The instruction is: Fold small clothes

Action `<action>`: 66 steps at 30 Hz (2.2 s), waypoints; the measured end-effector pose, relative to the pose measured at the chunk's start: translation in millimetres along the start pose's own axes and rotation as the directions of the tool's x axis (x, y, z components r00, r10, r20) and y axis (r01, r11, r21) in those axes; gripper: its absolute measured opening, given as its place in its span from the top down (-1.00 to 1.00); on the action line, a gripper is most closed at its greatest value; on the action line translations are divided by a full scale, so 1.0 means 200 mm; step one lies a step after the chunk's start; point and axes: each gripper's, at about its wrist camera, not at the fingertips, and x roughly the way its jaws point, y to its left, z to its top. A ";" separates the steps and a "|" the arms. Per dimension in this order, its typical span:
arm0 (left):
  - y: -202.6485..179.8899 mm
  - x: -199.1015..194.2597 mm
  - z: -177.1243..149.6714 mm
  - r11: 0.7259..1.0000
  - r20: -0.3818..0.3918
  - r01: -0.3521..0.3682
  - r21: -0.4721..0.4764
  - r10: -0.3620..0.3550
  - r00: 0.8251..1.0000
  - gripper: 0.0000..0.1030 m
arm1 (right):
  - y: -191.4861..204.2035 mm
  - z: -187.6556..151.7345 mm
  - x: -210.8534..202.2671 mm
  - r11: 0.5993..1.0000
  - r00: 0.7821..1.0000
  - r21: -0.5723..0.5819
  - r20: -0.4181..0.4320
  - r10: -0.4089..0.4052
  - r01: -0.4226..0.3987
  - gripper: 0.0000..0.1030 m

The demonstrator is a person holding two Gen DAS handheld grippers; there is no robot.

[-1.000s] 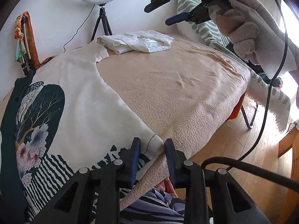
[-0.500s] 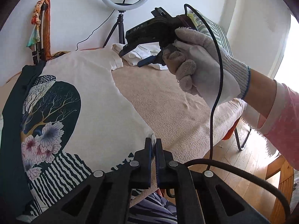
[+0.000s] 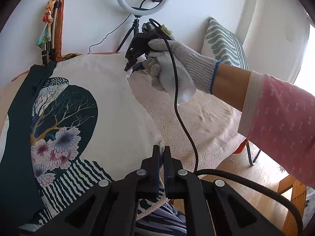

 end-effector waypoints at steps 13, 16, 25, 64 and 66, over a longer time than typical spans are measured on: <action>0.19 -0.19 -0.06 0.992 0.051 0.021 -0.127 -0.014 0.999 1.00 | 0.50 0.04 -0.13 0.969 0.995 -0.239 0.090 -0.036 0.056 0.90; 0.26 -0.25 -0.09 0.985 0.061 0.023 -0.172 -0.012 0.998 1.00 | 0.67 0.00 -0.11 0.944 0.994 -0.321 0.102 -0.048 0.078 0.90; 0.48 -0.36 -0.20 0.961 0.063 -0.011 -0.278 0.030 0.998 1.00 | 1.16 -0.13 0.16 0.827 0.986 -0.537 0.090 -0.141 0.167 0.91; 0.96 -0.85 -0.38 0.898 0.047 -0.273 -0.346 0.307 0.951 0.58 | 0.72 0.21 0.35 0.972 0.975 -0.125 -0.078 -0.207 0.197 0.73; 0.96 -0.85 -0.38 0.899 0.049 -0.268 -0.347 0.303 0.952 0.58 | 0.73 0.22 0.34 0.973 0.978 -0.131 -0.068 -0.199 0.189 0.87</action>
